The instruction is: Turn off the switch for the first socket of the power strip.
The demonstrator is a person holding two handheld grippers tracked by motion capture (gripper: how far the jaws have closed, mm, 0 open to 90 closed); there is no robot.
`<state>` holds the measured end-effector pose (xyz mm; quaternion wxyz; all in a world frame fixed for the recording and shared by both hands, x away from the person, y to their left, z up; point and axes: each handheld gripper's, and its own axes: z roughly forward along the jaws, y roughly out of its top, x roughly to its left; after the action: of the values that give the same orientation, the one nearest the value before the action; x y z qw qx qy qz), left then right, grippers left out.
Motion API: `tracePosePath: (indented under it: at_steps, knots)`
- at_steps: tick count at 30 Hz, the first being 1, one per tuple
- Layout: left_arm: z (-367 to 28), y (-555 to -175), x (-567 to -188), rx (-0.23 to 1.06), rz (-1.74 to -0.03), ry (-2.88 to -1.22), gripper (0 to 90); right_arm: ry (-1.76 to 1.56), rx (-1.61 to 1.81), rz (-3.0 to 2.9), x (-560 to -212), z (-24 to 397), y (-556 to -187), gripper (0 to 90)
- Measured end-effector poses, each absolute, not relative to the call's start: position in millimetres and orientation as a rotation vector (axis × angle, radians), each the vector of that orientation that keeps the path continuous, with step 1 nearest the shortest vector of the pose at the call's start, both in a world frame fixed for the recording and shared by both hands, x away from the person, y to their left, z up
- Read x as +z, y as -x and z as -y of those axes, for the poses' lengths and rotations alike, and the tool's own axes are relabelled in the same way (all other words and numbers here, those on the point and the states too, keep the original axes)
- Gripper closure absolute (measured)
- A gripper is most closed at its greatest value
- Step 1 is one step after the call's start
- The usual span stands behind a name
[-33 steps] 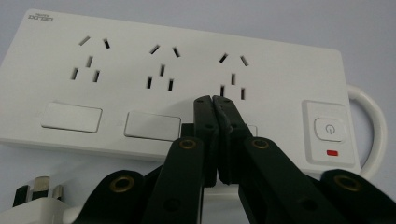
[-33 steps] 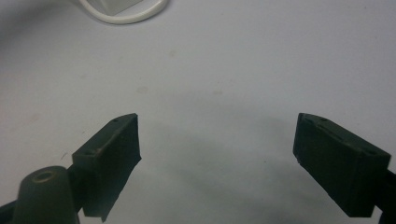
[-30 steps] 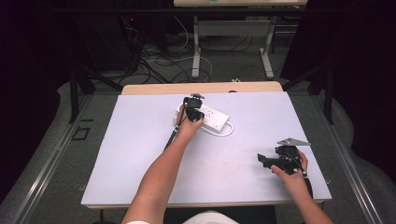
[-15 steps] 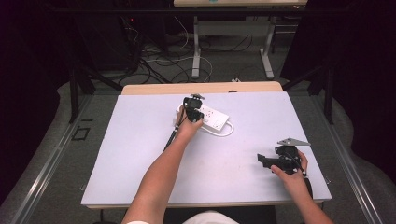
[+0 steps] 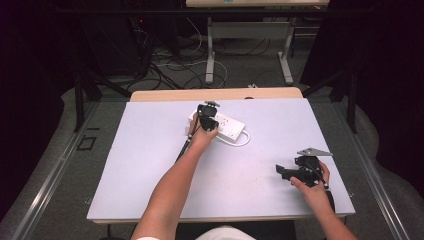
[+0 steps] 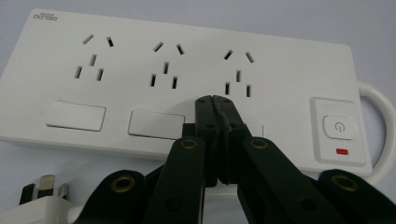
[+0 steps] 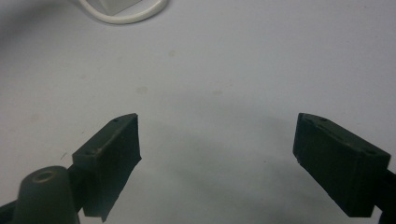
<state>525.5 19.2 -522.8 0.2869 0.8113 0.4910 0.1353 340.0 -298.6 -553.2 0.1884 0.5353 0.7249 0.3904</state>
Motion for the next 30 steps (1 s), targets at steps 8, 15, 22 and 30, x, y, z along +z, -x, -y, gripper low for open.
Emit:
tracePosePath:
  at_steps: [8, 15, 22, 30]
  knots:
    - [-17.1, -524.8, -522.2, 0.38, -1.311, -2.18, 88.5, -1.506, 1.099, -2.04, -552.8, 298.5, -340.0, 14.1]
    - [-16.8, -524.0, -521.6, 0.383, -1.306, -2.187, 83.9, -1.504, 1.1, -2.038, -552.3, 298.6, -339.8, 14.1]
    - [-14.1, -520.8, -519.3, 0.395, -1.3, -2.193, 79.6, -1.502, 1.099, -2.037, -552.1, 298.5, -339.6, 14.1]
    - [-15.2, -517.9, -514.9, 0.38, -1.287, -2.198, 73.9, -1.501, 1.1, -2.036, -551.7, 298.5, -339.5, 14.1]
